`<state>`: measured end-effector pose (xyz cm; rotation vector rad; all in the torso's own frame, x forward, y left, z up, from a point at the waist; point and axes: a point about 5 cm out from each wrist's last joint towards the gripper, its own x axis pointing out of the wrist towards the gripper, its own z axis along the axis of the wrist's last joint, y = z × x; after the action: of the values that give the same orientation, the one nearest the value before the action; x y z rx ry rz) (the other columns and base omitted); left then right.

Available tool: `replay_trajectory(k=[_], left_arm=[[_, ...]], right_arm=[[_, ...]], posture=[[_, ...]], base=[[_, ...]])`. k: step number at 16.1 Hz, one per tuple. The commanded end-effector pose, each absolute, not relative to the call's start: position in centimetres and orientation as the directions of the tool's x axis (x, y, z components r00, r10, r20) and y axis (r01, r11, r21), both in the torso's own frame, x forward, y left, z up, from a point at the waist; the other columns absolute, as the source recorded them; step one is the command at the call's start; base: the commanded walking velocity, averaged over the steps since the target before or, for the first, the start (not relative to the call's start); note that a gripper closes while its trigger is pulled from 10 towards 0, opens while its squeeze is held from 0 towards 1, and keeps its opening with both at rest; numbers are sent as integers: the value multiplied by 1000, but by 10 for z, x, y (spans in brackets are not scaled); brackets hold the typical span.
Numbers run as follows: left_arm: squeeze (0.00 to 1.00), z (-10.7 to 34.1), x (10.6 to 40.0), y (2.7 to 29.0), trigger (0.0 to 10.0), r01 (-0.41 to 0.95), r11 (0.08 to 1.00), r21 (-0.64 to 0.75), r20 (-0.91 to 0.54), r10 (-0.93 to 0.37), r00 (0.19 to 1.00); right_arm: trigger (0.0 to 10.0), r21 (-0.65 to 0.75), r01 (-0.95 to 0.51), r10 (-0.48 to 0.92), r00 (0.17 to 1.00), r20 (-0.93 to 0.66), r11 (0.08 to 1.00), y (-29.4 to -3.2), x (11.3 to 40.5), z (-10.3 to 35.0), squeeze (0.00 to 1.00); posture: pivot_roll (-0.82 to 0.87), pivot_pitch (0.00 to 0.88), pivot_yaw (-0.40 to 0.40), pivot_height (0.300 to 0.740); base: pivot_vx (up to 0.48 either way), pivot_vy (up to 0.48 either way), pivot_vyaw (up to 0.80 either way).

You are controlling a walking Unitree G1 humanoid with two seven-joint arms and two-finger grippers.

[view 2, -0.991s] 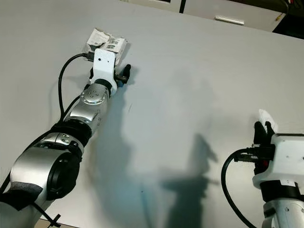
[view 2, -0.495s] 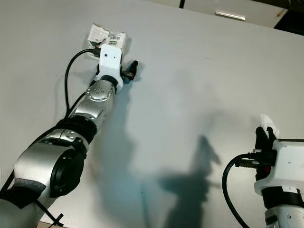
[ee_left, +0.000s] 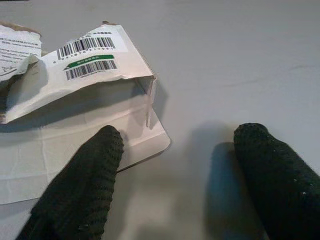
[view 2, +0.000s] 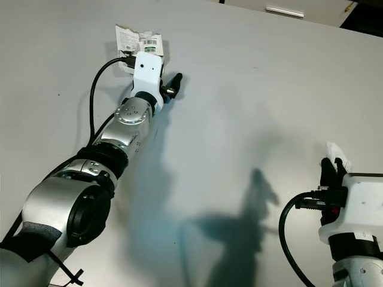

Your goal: Picking trash to rubbish bin

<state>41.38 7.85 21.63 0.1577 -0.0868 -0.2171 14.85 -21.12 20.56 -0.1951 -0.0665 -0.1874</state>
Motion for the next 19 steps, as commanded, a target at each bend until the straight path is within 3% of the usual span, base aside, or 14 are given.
replay_trajectory(k=[1,19], left_arm=[[0,156,401,84,0,232,965,121,-167,-211,963],[0,156,401,85,0,224,967,118,-163,-204,965]], right_arm=[[0,-199,212,-200,977,78,957,-213,144,208,0],[0,-197,213,-202,976,76,957,-214,146,207,0]], posture=[[-316,403,-105,740],[-314,398,-105,740]], base=[[0,0,0],[0,0,0]])
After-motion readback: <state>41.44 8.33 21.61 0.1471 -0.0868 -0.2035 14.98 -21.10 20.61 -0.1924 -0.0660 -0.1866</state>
